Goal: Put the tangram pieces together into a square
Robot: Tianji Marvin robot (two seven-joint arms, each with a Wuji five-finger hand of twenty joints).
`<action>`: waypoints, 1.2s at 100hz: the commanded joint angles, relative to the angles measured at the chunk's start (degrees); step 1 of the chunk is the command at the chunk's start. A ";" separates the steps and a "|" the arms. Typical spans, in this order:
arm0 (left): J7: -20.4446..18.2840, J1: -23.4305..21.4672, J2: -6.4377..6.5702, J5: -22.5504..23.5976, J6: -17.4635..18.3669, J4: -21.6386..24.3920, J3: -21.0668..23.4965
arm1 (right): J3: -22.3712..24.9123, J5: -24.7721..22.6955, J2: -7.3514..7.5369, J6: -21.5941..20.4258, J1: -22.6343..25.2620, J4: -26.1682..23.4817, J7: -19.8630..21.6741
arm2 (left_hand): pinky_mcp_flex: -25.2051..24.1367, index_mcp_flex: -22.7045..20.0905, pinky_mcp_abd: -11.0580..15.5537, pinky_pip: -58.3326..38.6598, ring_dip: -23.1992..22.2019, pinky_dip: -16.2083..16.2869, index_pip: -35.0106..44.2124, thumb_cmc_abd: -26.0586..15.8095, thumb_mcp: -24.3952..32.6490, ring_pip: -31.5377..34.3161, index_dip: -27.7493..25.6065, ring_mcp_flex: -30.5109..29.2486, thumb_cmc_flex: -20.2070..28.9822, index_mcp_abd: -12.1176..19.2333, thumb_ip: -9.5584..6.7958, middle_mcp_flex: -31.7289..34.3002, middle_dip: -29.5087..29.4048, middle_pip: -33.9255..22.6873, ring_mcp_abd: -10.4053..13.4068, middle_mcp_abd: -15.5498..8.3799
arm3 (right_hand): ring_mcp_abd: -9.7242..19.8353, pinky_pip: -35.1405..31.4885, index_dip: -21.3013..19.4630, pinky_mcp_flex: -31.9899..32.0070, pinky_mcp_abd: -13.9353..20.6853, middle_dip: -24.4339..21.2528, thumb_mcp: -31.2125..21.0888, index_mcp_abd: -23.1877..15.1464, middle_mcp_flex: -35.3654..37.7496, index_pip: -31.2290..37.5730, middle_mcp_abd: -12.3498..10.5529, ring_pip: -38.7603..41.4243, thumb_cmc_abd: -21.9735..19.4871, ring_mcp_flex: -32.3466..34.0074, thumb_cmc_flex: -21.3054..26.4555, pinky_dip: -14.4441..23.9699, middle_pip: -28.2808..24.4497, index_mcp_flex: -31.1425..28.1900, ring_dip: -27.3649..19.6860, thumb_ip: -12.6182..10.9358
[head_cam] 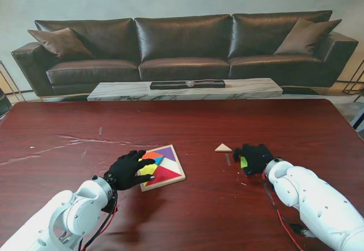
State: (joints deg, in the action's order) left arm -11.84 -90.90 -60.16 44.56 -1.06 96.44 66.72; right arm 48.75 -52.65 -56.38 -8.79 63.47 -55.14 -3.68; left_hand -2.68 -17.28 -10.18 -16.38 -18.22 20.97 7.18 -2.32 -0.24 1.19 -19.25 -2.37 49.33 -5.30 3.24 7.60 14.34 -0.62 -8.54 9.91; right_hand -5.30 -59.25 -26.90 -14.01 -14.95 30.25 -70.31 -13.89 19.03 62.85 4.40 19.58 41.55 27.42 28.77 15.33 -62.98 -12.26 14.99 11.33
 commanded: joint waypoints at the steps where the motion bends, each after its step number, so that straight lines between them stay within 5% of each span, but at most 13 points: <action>1: -0.10 -0.25 -0.06 0.05 -0.12 0.52 0.12 | -2.40 -0.25 -0.74 -0.36 3.88 4.81 4.29 | 0.03 -0.75 0.07 -0.19 -0.59 -0.26 0.57 0.34 -0.47 0.84 -0.45 0.89 2.03 0.60 -2.89 -1.78 0.43 0.14 1.20 -0.55 | 5.07 -1.25 -0.15 -0.95 -1.77 -3.26 -1.03 0.63 3.36 -0.02 -2.15 10.57 1.12 25.13 1.52 1.88 4.73 -1.41 4.22 -0.23; 11: -0.33 -0.35 -0.02 0.18 -0.27 0.68 0.25 | -3.00 0.37 -0.74 -0.50 3.38 5.18 4.99 | -0.03 -0.74 -0.06 -0.25 -0.69 -0.30 0.60 0.66 -0.45 0.90 -0.43 0.79 2.11 0.58 -2.90 -1.79 0.52 0.16 1.16 -0.52 | 5.51 -1.45 -0.16 -2.05 -2.26 -3.16 -0.76 1.09 2.79 0.10 -1.80 11.51 1.18 26.66 1.99 1.95 4.44 -0.96 4.70 -0.29; 27: -0.48 -0.65 0.02 0.76 -0.60 1.03 0.54 | -5.13 1.81 -0.88 -0.51 2.22 6.24 5.54 | 0.10 -0.96 -0.11 -0.43 -0.76 -0.33 0.74 1.09 -0.41 0.93 -0.43 0.78 2.15 0.62 -2.93 -1.78 0.70 0.10 1.14 -0.53 | 10.23 -2.77 0.07 -4.09 -1.83 -2.56 -0.70 2.61 0.40 0.30 -0.26 19.29 1.37 27.57 2.42 2.58 2.75 0.25 8.90 -0.38; 39: -0.56 -0.83 0.05 1.09 -0.71 1.21 0.69 | -6.59 3.16 -1.03 -0.64 1.33 7.16 6.06 | 0.23 -1.19 -0.36 -0.76 -1.47 -0.26 0.91 1.78 -0.34 2.09 -0.44 -0.06 2.23 0.57 -2.98 -1.78 0.88 0.06 0.57 -0.44 | 13.81 -4.53 0.36 -4.59 -0.90 -1.28 0.20 3.75 -0.79 0.29 0.88 28.84 4.11 26.83 4.72 3.65 0.84 0.76 11.24 8.56; 49: -0.72 -0.94 0.09 1.41 -0.87 1.38 0.80 | -7.25 3.87 -1.13 -0.70 0.88 7.58 6.33 | 0.26 -1.33 -0.30 -0.98 -1.96 -0.24 1.03 1.93 -0.24 2.86 -0.43 0.07 2.25 0.55 -3.01 -1.79 1.01 0.06 0.54 -0.43 | 19.60 -7.68 0.46 -6.04 0.75 1.74 0.54 4.87 -1.68 0.39 1.64 42.64 5.94 25.71 6.18 5.47 -2.62 0.98 12.78 11.39; 62: -0.87 -1.04 0.12 1.63 -0.95 1.51 0.92 | -8.24 4.73 -1.23 -0.81 0.17 8.09 6.91 | 0.37 -1.55 -0.38 -1.16 -1.93 -0.24 1.18 2.66 -0.26 3.02 -0.44 0.03 2.38 0.61 -3.03 -1.77 1.06 0.06 0.55 -0.41 | 26.51 -10.51 0.71 -8.05 2.76 5.85 0.41 5.96 -1.79 0.36 2.60 54.30 5.62 25.35 7.46 7.03 -4.31 1.05 14.03 10.90; 73: -0.91 -1.07 0.15 1.97 -0.91 1.56 0.98 | -9.02 5.33 -1.35 -0.89 -0.30 8.58 6.88 | 0.51 -1.68 -0.50 -1.40 -1.85 -0.22 1.32 3.56 -0.17 3.09 -0.44 0.02 2.53 0.60 -3.10 -1.76 1.16 0.02 0.63 -0.30 | 31.95 -13.60 0.89 -10.36 4.98 11.42 -0.01 6.34 -0.38 0.46 3.38 61.42 4.30 26.59 8.12 8.54 -5.72 0.64 16.76 8.00; 96: -1.08 -1.12 0.20 2.57 -1.09 1.70 1.03 | -9.87 5.58 -1.29 -1.06 -0.79 8.84 7.25 | 0.76 -2.12 -0.66 -2.11 -1.85 -0.14 1.71 5.40 0.15 3.49 -0.45 -0.18 3.01 0.48 -3.27 -1.76 1.49 -0.13 0.64 -0.16 | 31.75 -16.51 1.71 -13.58 5.80 21.07 -0.54 6.17 4.12 0.09 1.96 63.07 4.77 29.55 9.32 9.57 -7.69 -2.30 17.06 6.01; 120: -0.86 -1.12 0.21 3.38 -1.19 1.73 0.96 | -10.44 5.05 -1.27 -1.62 -1.15 9.31 5.91 | 1.03 -2.46 -0.71 -3.13 -2.06 -0.06 2.22 6.71 0.88 4.28 -0.41 -0.52 3.86 0.53 -3.54 -1.74 1.96 -0.29 0.71 -0.02 | 30.06 -17.43 1.21 -17.44 3.26 27.49 -0.81 2.91 13.48 0.82 0.59 63.95 6.26 30.80 10.09 9.18 -11.43 -15.57 17.39 5.16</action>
State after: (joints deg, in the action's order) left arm -12.75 -91.78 -60.05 47.82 -2.08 97.79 67.69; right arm 41.29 -46.47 -56.97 -9.37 56.75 -50.61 -0.77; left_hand -1.63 -17.98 -10.23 -19.18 -19.65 20.86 9.12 3.74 -0.28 4.47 -19.25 -2.65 51.36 -5.28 2.74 7.61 15.89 -0.62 -8.51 9.91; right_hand 0.85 -75.13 -27.05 -30.06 -10.27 51.77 -72.75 -10.95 24.59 65.66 7.14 70.89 47.42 26.31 32.00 23.44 -65.01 -14.41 31.85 18.91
